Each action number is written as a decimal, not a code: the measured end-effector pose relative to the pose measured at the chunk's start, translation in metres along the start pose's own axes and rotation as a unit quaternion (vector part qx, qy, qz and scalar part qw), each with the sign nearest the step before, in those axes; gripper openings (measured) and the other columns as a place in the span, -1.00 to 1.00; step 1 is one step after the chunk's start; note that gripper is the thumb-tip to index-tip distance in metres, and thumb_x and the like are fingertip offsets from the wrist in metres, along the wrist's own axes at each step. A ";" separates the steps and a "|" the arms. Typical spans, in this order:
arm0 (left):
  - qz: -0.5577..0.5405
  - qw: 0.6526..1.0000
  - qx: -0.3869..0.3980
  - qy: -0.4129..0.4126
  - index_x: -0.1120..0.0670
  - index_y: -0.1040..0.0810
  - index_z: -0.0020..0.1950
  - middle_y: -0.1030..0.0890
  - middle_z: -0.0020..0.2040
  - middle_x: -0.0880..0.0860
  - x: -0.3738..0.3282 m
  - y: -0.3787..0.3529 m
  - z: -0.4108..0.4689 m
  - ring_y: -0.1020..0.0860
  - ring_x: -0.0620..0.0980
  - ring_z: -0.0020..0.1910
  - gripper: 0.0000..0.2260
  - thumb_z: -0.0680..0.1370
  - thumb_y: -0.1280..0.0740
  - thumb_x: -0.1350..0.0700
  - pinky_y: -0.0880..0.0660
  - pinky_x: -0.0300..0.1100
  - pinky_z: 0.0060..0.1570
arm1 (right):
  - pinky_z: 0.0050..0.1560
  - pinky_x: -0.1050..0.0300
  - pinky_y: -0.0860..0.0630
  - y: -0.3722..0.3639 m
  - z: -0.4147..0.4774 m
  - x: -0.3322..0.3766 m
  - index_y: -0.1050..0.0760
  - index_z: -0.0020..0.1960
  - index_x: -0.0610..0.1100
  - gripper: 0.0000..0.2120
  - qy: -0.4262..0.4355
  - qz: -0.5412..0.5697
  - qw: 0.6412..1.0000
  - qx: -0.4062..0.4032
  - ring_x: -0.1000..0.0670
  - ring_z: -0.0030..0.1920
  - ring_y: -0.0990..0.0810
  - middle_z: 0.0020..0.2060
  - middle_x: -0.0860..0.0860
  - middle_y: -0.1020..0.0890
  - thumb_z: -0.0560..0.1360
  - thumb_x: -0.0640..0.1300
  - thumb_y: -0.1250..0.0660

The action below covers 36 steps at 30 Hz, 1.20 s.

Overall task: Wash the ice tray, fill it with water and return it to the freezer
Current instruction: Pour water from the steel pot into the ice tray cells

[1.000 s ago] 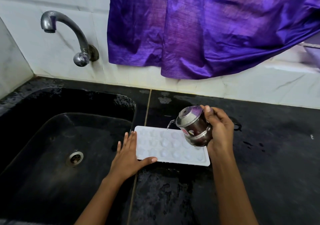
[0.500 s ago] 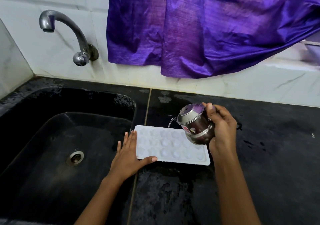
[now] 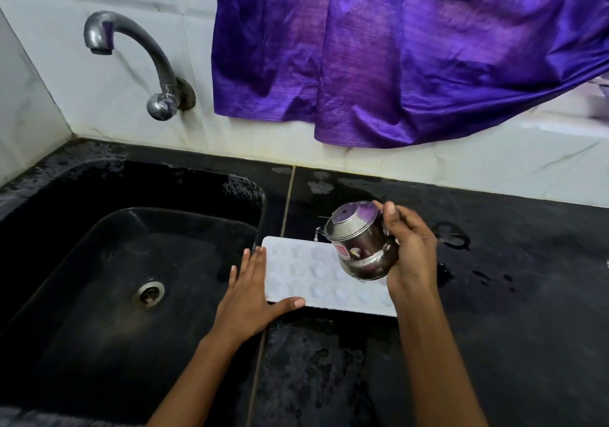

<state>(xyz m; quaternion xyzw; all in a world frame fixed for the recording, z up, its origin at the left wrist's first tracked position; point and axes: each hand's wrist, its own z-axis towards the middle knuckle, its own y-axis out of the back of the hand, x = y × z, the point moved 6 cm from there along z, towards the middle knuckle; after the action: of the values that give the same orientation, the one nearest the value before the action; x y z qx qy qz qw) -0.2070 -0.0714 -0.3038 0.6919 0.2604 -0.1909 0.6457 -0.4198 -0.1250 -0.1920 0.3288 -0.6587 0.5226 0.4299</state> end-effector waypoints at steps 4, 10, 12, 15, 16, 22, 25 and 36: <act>0.006 1.000 0.000 0.001 0.06 0.26 0.52 0.21 0.55 -0.06 0.001 0.000 0.000 0.38 -0.23 0.39 0.28 0.01 0.12 -0.68 0.35 -0.18 0.36 | -0.21 0.23 -0.58 -0.005 0.000 -0.004 -0.55 -0.20 -0.17 -0.93 0.000 -0.009 1.000 0.002 0.08 -0.17 -0.65 -0.15 -0.07 -0.67 0.46 -0.26 -0.35; 0.003 1.000 -0.001 -0.002 0.05 0.26 0.53 0.21 0.54 -0.08 0.001 0.000 0.000 0.39 -0.23 0.39 0.25 0.04 0.10 -0.67 0.35 -0.19 0.36 | -0.18 0.23 -0.57 -0.010 0.001 -0.008 -0.54 -0.22 -0.17 -0.92 0.002 -0.029 1.000 0.006 0.07 -0.19 -0.64 -0.19 -0.07 -0.65 0.45 -0.25 -0.36; 0.003 1.000 -0.003 -0.003 0.06 0.26 0.53 0.21 0.54 -0.07 0.001 0.000 0.000 0.39 -0.23 0.40 0.25 0.03 0.11 -0.67 0.35 -0.20 0.36 | -0.14 0.20 -0.57 -0.011 0.001 -0.008 -0.54 -0.22 -0.17 -0.92 0.002 -0.040 0.999 0.008 0.05 -0.17 -0.62 -0.19 -0.07 -0.64 0.45 -0.24 -0.37; 0.004 1.000 -0.005 -0.004 0.06 0.25 0.53 0.21 0.54 -0.07 0.001 0.000 0.000 0.38 -0.23 0.40 0.25 0.04 0.11 -0.67 0.35 -0.20 0.36 | -0.12 0.18 -0.57 -0.013 0.001 -0.009 -0.55 -0.24 -0.15 -0.91 0.004 -0.047 0.999 0.011 0.03 -0.17 -0.61 -0.20 -0.08 -0.64 0.45 -0.24 -0.37; 0.004 1.000 -0.006 -0.005 0.06 0.25 0.53 0.20 0.55 -0.07 0.001 0.000 0.000 0.38 -0.23 0.40 0.25 0.04 0.11 -0.67 0.35 -0.20 0.36 | -0.10 0.16 -0.57 -0.014 0.001 -0.008 -0.55 -0.25 -0.14 -0.90 0.005 -0.048 0.999 0.012 0.03 -0.16 -0.61 -0.20 -0.08 -0.63 0.45 -0.24 -0.37; 0.004 1.000 -0.006 -0.007 0.06 0.25 0.53 0.20 0.55 -0.06 0.001 0.000 0.000 0.38 -0.22 0.40 0.25 0.04 0.12 -0.67 0.35 -0.20 0.37 | -0.12 0.17 -0.58 -0.016 0.000 -0.005 -0.55 -0.22 -0.17 -0.94 0.014 -0.049 0.999 0.017 0.04 -0.16 -0.63 -0.23 -0.04 -0.66 0.44 -0.23 -0.38; 0.006 1.000 -0.005 -0.007 0.07 0.25 0.53 0.20 0.55 -0.05 0.001 0.000 0.000 0.38 -0.22 0.39 0.25 0.04 0.12 -0.67 0.35 -0.20 0.36 | -0.06 0.12 -0.57 -0.017 -0.001 -0.003 -0.55 -0.22 -0.15 -0.94 0.015 -0.050 0.999 0.015 0.02 -0.13 -0.62 -0.19 -0.06 -0.65 0.44 -0.23 -0.38; 0.009 1.000 -0.003 -0.002 0.07 0.25 0.53 0.21 0.55 -0.05 0.002 0.000 0.000 0.37 -0.22 0.40 0.27 0.01 0.14 -0.68 0.35 -0.19 0.37 | -0.11 0.18 -0.58 -0.015 0.000 -0.004 -0.55 -0.17 -0.18 -0.96 0.013 -0.035 0.999 0.010 0.07 -0.18 -0.62 -0.19 -0.05 -0.66 0.45 -0.23 -0.36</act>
<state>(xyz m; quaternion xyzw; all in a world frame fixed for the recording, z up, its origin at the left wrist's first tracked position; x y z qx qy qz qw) -0.2054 -0.0710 -0.3054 0.6918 0.2535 -0.1860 0.6500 -0.4048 -0.1287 -0.1897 0.3493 -0.6363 0.5176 0.4531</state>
